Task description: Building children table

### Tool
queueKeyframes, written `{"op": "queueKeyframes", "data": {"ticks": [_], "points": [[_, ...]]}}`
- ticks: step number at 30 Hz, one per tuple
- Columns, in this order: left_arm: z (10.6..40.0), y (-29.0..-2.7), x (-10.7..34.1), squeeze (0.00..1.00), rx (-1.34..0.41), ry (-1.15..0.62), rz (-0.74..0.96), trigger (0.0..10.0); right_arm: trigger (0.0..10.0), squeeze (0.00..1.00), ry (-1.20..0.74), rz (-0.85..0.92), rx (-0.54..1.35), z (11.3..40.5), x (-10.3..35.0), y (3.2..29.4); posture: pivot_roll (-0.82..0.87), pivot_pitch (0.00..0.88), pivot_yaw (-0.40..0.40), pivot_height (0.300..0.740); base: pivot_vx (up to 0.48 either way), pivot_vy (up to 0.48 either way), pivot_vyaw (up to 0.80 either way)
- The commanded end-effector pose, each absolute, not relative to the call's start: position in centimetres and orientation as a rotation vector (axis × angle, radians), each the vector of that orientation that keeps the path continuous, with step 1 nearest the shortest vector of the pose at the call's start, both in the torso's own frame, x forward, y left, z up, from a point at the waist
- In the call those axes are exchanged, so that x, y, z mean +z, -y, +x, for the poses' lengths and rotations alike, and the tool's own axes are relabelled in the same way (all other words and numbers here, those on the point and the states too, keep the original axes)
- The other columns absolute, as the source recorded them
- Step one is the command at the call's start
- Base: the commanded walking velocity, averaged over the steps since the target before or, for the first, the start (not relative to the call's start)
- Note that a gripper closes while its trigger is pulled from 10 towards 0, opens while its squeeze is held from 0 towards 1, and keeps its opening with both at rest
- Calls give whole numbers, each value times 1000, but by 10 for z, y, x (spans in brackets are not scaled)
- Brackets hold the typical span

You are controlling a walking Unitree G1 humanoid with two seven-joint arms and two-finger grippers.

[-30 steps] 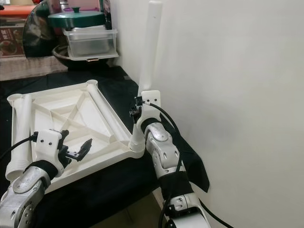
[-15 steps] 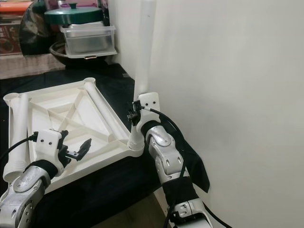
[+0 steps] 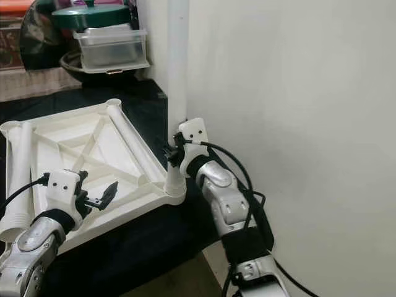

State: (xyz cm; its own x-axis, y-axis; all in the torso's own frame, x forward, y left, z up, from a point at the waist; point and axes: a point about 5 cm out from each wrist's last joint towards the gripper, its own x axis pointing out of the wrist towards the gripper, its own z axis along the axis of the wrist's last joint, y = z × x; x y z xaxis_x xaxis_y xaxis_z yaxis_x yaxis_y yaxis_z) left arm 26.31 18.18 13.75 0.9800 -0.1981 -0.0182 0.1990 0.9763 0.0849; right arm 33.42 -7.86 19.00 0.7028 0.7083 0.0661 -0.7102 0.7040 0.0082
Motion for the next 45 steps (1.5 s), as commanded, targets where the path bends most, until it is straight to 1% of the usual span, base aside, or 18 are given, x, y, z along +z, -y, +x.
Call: {"op": "queueKeyframes", "data": {"ticks": [1,2,3,5,7,14,28,30,32,34,36,37,38,39,41,42,43,45], "points": [[263,-185,135,0,-195,-24,93,10000,10000,0,-110,99,976,320,158,65,21,0,-48,740,0,0,0],[263,-185,135,0,-195,-24,93,10000,10000,0,-110,99,976,320,158,65,21,0,-48,740,0,0,0],[263,-187,135,0,-191,-26,91,10000,10000,0,-97,78,1087,316,162,66,21,0,-48,740,0,0,0],[263,-187,135,0,-191,-26,91,10000,10000,0,-97,78,1087,316,162,66,21,0,-48,740,0,0,0],[262,-186,133,0,-186,-30,85,10000,10000,0,-88,31,1214,313,164,67,35,0,-65,740,0,0,0],[261,-185,131,0,-185,-36,76,10000,10000,0,-52,-69,1364,314,171,66,35,0,-67,740,0,0,0],[260,-186,126,0,-179,-49,58,10000,10000,0,-50,-122,1509,314,176,65,38,0,-76,740,0,0,0],[259,-186,126,0,-176,-51,55,10000,10000,0,-50,-100,1461,318,176,62,39,0,-78,740,0,0,0],[259,-185,126,0,-171,-50,50,10000,10000,0,-56,-65,1285,332,172,58,42,0,-81,740,0,0,0],[259,-185,126,0,-171,-50,50,10000,10000,0,-56,-65,1285,332,172,58,42,0,-81,740,0,0,0],[257,-185,126,0,-168,-51,49,10000,10000,0,-95,-7,967,351,162,61,40,0,-78,740,0,0,0],[257,-185,126,0,-168,-51,49,10000,10000,0,-95,-7,967,351,162,61,40,0,-78,740,0,0,0],[256,-186,125,0,-164,-54,50,10000,10000,0,-134,6,811,357,154,65,38,0,-73,740,0,0,0],[256,-186,125,0,-164,-54,50,10000,10000,0,-134,6,811,357,154,65,38,0,-73,740,0,0,0],[255,-189,125,0,-157,-59,53,10000,10000,0,-183,29,614,357,140,72,34,0,-68,740,0,0,0],[255,-189,125,0,-157,-59,53,10000,10000,0,-183,29,614,357,140,72,34,0,-68,740,0,0,0],[256,-190,125,0,-153,-60,56,10000,10000,0,-207,56,518,354,133,74,35,0,-65,740,0,0,0],[256,-191,125,0,-151,-60,57,10000,10000,0,-212,63,478,354,130,75,35,0,-65,740,0,0,0]]}}
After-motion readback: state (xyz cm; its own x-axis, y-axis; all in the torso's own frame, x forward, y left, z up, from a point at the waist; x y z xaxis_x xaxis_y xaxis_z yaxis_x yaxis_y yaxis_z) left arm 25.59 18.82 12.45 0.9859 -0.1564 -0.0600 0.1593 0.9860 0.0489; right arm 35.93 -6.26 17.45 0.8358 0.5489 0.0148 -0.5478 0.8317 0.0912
